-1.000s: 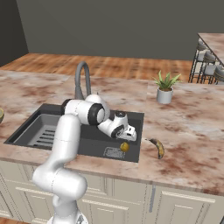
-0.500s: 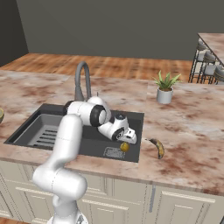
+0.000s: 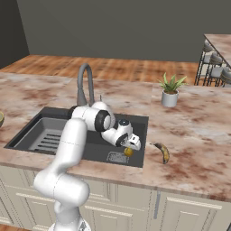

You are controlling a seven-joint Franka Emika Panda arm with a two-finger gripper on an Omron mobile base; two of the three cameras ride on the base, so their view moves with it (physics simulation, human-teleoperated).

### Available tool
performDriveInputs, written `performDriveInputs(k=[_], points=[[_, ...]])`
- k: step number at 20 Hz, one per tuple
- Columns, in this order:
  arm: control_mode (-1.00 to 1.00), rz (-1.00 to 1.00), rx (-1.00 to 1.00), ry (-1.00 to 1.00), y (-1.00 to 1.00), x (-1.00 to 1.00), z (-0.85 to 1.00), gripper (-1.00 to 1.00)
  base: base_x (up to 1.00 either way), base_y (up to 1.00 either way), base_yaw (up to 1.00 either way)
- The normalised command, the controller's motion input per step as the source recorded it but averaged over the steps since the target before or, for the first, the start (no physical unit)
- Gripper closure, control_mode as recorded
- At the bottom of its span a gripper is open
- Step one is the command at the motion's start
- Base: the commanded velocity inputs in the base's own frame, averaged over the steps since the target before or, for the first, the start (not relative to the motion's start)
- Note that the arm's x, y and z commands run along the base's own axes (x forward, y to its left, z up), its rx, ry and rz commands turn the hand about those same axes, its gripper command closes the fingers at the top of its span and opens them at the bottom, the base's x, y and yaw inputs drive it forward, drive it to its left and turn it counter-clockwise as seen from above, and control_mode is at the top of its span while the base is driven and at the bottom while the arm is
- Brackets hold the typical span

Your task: Remove the squash and banana from the sink. Then move the bowl and cup from the counter to the sink for washing.

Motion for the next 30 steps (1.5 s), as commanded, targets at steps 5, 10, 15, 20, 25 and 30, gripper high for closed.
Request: performDriveInputs(k=[5, 10, 15, 20, 25, 30], points=[[-1.0, -0.04, 0.0, 0.0, 0.0, 0.07, -0.13, -1.0, 0.0, 0.0, 0.0], [-1.0, -0.03, 0.0, 0.0, 0.0, 0.1, -0.17, -1.0, 0.0, 0.0, 0.0], [-1.0, -0.02, 0.0, 0.0, 0.0, 0.13, -0.17, -1.0, 0.0, 0.0, 0.0], [-1.0, -0.01, 0.0, 0.0, 0.0, 0.12, -0.14, -1.0, 0.0, 0.0, 0.0], [-1.0, -0.02, 0.0, 0.0, 0.0, 0.05, -0.12, -1.0, 0.0, 0.0, 0.0], [-1.0, -0.03, 0.0, 0.0, 0.0, -0.02, -0.08, -1.0, 0.0, 0.0, 0.0]])
